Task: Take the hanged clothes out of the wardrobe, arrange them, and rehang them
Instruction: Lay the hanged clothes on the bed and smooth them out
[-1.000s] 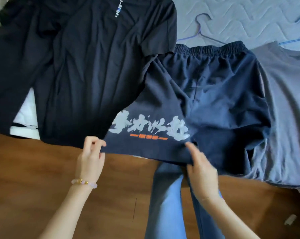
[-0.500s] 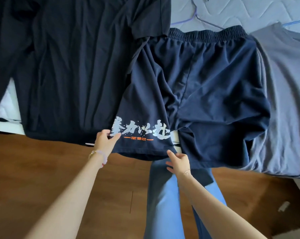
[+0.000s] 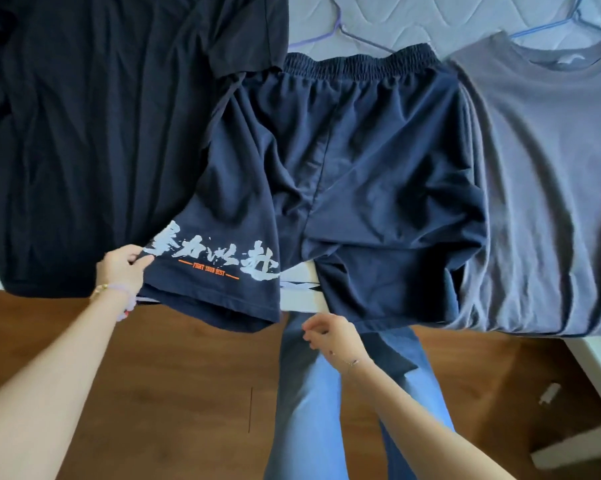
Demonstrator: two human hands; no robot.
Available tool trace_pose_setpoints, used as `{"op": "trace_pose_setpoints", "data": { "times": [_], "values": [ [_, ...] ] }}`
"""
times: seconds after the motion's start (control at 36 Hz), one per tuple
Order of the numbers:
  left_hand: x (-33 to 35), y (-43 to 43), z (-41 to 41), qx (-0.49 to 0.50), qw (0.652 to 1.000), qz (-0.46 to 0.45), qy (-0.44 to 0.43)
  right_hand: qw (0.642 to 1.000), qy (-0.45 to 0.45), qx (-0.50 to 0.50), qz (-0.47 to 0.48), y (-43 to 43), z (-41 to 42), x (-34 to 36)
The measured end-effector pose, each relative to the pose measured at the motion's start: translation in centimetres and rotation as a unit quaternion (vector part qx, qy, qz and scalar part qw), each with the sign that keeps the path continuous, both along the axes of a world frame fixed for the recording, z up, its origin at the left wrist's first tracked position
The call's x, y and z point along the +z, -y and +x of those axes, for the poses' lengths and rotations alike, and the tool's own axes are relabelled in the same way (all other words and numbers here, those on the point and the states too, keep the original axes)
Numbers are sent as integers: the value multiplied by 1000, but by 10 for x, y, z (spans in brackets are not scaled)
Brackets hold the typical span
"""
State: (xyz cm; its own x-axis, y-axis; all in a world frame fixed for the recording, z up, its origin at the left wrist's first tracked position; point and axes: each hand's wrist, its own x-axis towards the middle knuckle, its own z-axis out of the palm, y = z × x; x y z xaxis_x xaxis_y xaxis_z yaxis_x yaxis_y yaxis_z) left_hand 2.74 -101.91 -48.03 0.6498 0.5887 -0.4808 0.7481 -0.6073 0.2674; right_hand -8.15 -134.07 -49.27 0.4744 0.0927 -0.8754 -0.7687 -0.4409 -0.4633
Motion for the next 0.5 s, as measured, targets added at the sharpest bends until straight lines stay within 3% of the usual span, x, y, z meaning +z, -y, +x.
{"op": "trace_pose_setpoints", "data": {
  "times": [0.08,0.14,0.25,0.31,0.42,0.5],
  "values": [
    [-5,33,2,-9,993,111,36,992,81,-76,-67,57,6,11],
    [-1,73,-7,-3,984,147,104,972,151,-130,-121,103,12,21],
    [5,174,-50,-18,971,79,224,924,225,-207,-230,184,37,33],
    [-1,225,-77,-9,978,3,207,920,230,-205,-243,214,53,28],
    [-23,299,-101,19,992,-119,26,940,240,-149,-190,247,85,12],
    [-29,324,-90,121,980,-155,13,962,225,-59,-146,253,107,-4]
  ]
}}
